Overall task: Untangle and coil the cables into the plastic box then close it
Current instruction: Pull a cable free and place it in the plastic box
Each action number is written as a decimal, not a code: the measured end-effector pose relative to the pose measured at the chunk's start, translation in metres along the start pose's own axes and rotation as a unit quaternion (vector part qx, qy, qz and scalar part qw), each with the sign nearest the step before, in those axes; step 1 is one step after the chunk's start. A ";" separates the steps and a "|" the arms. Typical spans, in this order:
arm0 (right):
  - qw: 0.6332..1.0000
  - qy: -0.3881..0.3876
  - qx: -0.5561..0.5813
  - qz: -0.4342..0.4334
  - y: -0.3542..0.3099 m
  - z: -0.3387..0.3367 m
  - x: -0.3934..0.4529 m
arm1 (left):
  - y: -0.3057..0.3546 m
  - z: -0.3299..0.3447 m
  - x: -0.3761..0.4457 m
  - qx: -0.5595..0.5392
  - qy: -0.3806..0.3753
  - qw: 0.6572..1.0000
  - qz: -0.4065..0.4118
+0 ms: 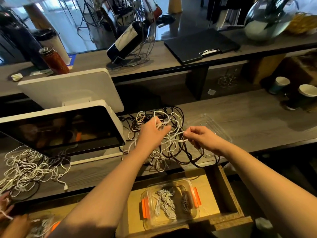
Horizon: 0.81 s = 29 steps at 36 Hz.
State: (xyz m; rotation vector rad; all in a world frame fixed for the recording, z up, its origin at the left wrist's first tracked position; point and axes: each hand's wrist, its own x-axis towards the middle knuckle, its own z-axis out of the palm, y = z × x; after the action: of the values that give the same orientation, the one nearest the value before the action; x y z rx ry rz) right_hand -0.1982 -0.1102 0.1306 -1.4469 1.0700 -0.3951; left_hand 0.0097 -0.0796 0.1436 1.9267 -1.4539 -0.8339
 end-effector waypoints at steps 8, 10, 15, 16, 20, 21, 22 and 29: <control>0.994 0.106 0.028 -0.007 -0.011 0.003 0.005 | 0.002 0.001 -0.005 0.168 -0.122 0.978 0.025; 0.990 0.140 0.030 0.002 -0.012 0.005 0.006 | 0.003 0.001 -0.003 0.232 -0.133 0.963 0.038; 0.976 0.208 0.037 0.052 -0.007 0.005 0.012 | 0.001 0.001 0.004 0.220 -0.131 0.966 0.032; 0.975 0.209 0.049 0.062 -0.005 0.003 0.013 | 0.001 0.001 0.004 0.182 -0.128 0.974 0.029; 0.976 0.181 0.097 0.071 -0.001 -0.002 0.011 | -0.003 0.000 0.004 0.100 -0.122 0.987 0.033; 0.976 0.173 0.109 0.070 -0.002 -0.003 0.011 | -0.004 0.000 0.003 0.089 -0.120 0.988 0.032; 0.976 0.166 0.121 0.071 -0.002 -0.004 0.011 | -0.005 0.001 0.003 0.080 -0.116 0.990 0.029; 0.973 0.097 0.196 0.075 -0.010 -0.005 0.011 | -0.010 0.007 0.003 0.021 -0.066 0.997 0.023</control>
State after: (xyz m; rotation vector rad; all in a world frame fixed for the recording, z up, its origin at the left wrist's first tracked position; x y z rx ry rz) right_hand -0.1929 -0.1238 0.1374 -0.9854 1.1739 -0.6108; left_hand 0.0109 -0.0808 0.1316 1.8925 -1.5989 -0.9302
